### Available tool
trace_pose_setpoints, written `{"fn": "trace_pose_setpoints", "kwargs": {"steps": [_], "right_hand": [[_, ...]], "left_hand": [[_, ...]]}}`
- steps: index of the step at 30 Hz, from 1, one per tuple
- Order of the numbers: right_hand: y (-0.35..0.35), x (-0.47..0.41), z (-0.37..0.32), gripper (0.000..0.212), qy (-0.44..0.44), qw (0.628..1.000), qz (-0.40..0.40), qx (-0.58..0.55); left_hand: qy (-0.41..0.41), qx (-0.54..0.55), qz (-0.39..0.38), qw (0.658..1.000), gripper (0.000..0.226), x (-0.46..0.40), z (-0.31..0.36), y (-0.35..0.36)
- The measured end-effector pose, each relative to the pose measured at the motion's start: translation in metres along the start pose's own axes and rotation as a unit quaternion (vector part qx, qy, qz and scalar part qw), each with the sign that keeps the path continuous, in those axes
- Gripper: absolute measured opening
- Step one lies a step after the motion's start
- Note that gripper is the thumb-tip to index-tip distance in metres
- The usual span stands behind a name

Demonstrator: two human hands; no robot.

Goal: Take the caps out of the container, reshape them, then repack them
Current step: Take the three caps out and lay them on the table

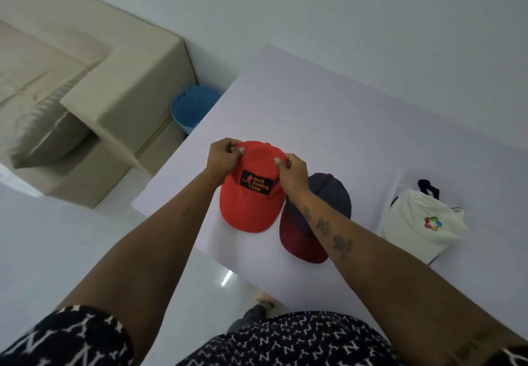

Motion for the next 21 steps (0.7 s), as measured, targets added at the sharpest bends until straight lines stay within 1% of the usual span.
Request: {"fn": "trace_pose_setpoints", "kwargs": {"steps": [9,14,18,21], "right_hand": [[0.005,0.003,0.009,0.022,-0.001,1.0,-0.017,0.021],[0.003,0.008,0.01,0.029,0.009,1.0,-0.026,0.011],[-0.011,0.01,0.004,0.037,0.004,1.0,-0.004,-0.003],[-0.031,0.009,-0.003,0.035,-0.006,0.999,0.029,-0.035]], "left_hand": [[0.007,-0.003,0.01,1.0,0.018,0.001,-0.009,-0.001],[0.021,-0.027,0.02,0.999,0.024,0.002,-0.008,-0.005],[0.029,-0.052,0.051,0.997,0.031,0.003,-0.002,-0.01],[0.076,-0.065,0.103,0.99,0.028,0.009,0.02,-0.015]]}}
Point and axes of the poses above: each hand's wrist, its own x-axis away from the middle knuckle, its own y-axis out of the palm, z = x × y, the point moved 9 cm from there along -x, towards the middle knuckle, and after that the axes turned 15 degrees about z, right-handed, at the moved point
